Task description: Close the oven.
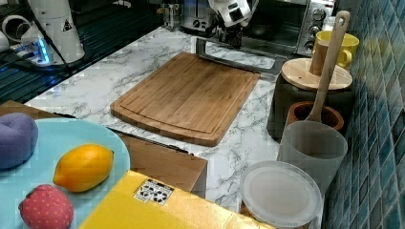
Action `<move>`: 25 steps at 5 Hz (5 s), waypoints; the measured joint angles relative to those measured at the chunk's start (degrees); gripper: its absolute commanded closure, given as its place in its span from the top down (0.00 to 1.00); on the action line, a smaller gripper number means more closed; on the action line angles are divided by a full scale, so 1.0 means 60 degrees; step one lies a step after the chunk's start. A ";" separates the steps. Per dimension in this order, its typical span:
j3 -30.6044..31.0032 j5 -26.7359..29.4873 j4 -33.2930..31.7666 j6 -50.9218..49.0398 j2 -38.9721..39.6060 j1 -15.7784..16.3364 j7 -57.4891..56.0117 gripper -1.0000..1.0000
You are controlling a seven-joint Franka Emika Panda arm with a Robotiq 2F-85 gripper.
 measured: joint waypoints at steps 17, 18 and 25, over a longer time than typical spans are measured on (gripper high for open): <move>0.0199 -0.0536 0.0112 0.0611 0.0194 0.0428 0.2061 0.00; 0.0321 -0.1105 0.0131 0.0592 -0.0058 0.0471 0.2136 0.00; 0.2225 -1.0487 0.4150 -0.0662 -0.0198 0.3464 1.0844 0.00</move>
